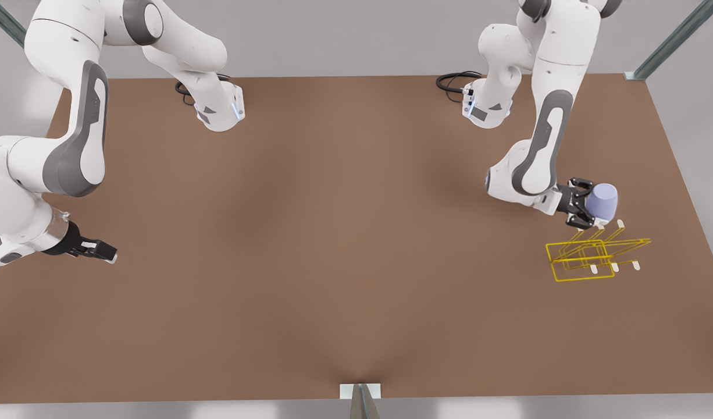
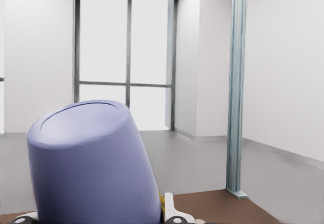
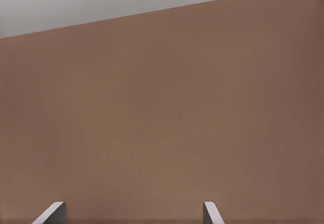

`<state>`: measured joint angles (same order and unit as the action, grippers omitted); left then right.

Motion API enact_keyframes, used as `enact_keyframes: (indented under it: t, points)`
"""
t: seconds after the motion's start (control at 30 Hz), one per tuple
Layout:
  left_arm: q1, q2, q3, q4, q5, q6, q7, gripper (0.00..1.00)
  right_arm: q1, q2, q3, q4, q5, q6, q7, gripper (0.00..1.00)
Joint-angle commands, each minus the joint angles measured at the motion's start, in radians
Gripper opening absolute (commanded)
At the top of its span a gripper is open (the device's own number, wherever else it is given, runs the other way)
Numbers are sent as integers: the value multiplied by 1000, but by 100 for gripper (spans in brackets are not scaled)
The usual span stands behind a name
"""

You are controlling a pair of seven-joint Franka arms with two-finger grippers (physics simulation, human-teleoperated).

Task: Place the cup on the cup holder

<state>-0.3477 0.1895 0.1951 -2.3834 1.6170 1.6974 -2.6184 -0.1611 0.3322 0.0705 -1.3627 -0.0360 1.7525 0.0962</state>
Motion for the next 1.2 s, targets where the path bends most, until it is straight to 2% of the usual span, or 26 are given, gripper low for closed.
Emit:
enact_keyframes:
  t: [0.0,0.13,0.27,0.37,0.53,0.73,1.17]
  points:
    - [3,-1,-6,15,-80,44,-155,90,0,-1,0,1,1,-1,0,100]
    - [3,31,-16,47,-120,68,-150,90,0,-1,0,1,1,-1,0,100]
    - [1,145,-16,154,-154,94,-184,90,0,-1,0,1,1,-1,0,100]
    - [1,162,-16,145,-155,94,-233,89,0,-1,0,1,1,-1,-1,100]
    - [3,168,-14,153,-147,114,-241,89,5,-1,0,-1,-1,-1,-1,100]
    - [3,110,-10,59,-137,137,-275,89,9,2,2,-1,-1,-1,0,100]
    - [45,116,1,56,-57,197,-292,89,11,4,8,-4,-24,-1,-1,100]
